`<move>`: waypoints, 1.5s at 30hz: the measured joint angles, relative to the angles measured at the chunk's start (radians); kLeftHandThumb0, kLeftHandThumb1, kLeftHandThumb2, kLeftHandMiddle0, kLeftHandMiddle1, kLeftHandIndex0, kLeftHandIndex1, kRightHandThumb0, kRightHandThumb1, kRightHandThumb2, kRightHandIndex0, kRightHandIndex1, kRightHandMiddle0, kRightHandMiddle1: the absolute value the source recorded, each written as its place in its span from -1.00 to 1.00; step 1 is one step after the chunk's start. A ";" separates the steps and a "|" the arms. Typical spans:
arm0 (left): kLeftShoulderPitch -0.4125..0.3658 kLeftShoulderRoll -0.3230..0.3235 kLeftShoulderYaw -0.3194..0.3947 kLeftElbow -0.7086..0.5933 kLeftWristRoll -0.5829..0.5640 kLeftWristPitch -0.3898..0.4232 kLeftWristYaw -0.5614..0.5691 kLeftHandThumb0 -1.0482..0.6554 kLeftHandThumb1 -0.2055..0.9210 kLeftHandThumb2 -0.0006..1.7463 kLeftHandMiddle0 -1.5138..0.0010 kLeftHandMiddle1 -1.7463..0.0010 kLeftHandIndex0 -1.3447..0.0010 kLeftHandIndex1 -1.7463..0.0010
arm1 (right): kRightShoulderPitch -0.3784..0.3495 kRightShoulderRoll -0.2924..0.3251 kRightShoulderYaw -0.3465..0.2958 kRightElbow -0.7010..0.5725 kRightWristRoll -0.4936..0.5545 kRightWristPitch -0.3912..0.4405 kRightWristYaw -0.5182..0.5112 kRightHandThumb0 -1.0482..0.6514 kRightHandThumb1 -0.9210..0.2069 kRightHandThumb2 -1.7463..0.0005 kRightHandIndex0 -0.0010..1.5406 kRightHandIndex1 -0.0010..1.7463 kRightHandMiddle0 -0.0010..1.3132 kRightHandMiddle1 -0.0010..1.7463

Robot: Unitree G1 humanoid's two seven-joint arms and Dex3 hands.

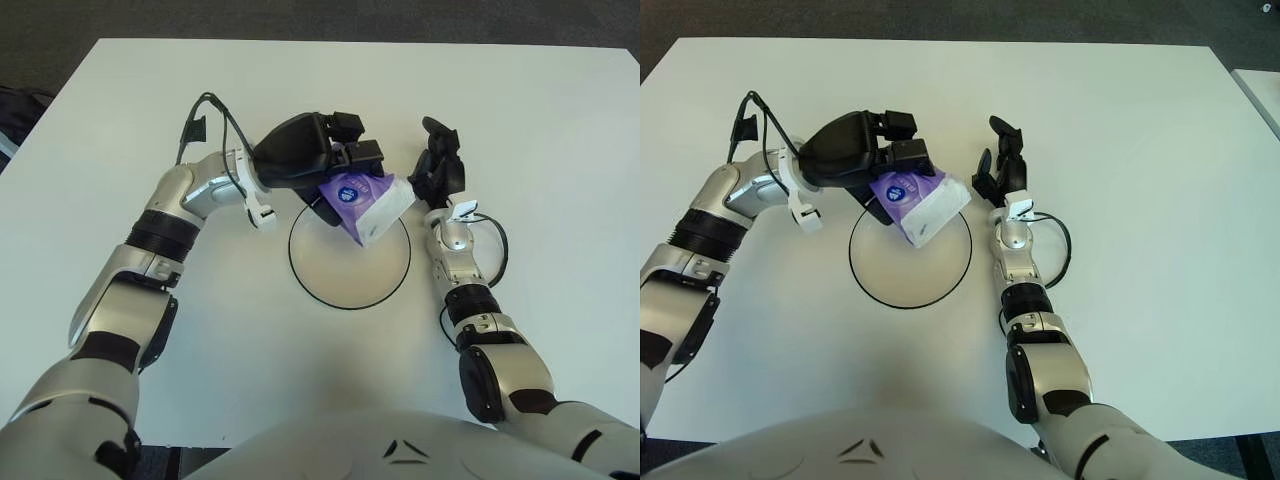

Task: Put the tissue paper into the plate.

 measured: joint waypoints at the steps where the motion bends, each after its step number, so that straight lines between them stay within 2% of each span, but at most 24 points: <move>1: 0.000 0.000 0.000 0.001 0.002 -0.002 0.003 -0.25 0.73 -0.12 -0.57 -1.00 -0.38 -1.00 | 0.000 0.000 -0.001 0.000 0.000 0.000 0.002 -0.53 -1.00 -0.01 -0.57 -1.00 -1.00 -0.25; 9: 0.000 0.007 -0.001 0.003 0.018 -0.008 0.007 -0.26 0.75 -0.13 -0.58 -1.00 -0.39 -1.00 | -0.002 0.003 -0.006 0.003 0.003 0.000 0.010 -0.52 -1.00 0.00 -0.56 -0.99 -1.00 -0.23; 16: 0.003 0.035 -0.008 -0.001 -0.003 -0.007 -0.035 -0.26 0.75 -0.14 -0.60 -1.00 -0.41 -1.00 | -0.003 0.005 -0.010 0.004 0.004 0.000 0.010 -0.53 -1.00 0.00 -0.55 -0.99 -1.00 -0.22; 22: 0.015 0.061 -0.030 -0.023 -0.074 0.006 -0.138 -0.25 0.74 -0.14 -0.61 -1.00 -0.42 -1.00 | -0.005 0.007 -0.012 0.007 0.004 0.000 0.007 -0.55 -1.00 0.02 -0.54 -0.99 -1.00 -0.21; 25: 0.017 0.072 -0.053 -0.024 -0.148 0.006 -0.201 -0.24 0.73 -0.14 -0.59 -1.00 -0.39 -1.00 | -0.006 0.008 -0.014 0.010 0.004 0.000 0.007 -0.56 -1.00 0.02 -0.54 -0.99 -1.00 -0.20; 29: 0.018 0.087 -0.089 -0.022 -0.279 0.003 -0.286 -0.27 0.81 -0.18 -0.48 -1.00 -0.27 -1.00 | -0.008 0.009 -0.017 0.014 0.004 0.000 0.007 -0.57 -1.00 0.03 -0.53 -0.98 -1.00 -0.19; 33: 0.019 0.113 -0.120 -0.033 -0.423 0.008 -0.385 -0.30 0.94 -0.27 -0.23 -1.00 -0.08 -1.00 | -0.011 0.011 -0.020 0.017 0.004 -0.001 0.007 -0.58 -1.00 0.02 -0.53 -0.99 -1.00 -0.19; 36: 0.021 0.143 -0.133 -0.066 -0.526 0.034 -0.463 -0.26 0.61 -0.03 -0.10 -1.00 0.25 -1.00 | -0.012 0.012 -0.022 0.019 0.004 -0.001 0.007 -0.58 -1.00 0.02 -0.53 -0.99 -1.00 -0.20; 39: 0.022 0.167 -0.136 -0.099 -0.598 0.074 -0.537 -0.24 0.55 0.00 0.02 -1.00 0.39 -1.00 | -0.012 0.012 -0.025 0.021 0.004 -0.001 0.007 -0.60 -1.00 0.03 -0.53 -0.99 -1.00 -0.20; 45: 0.058 0.200 -0.139 -0.172 -0.708 0.171 -0.672 -0.23 0.59 -0.04 0.17 -1.00 0.48 -1.00 | -0.014 0.013 -0.028 0.027 0.005 -0.001 0.008 -0.61 -1.00 0.04 -0.51 -0.98 -1.00 -0.19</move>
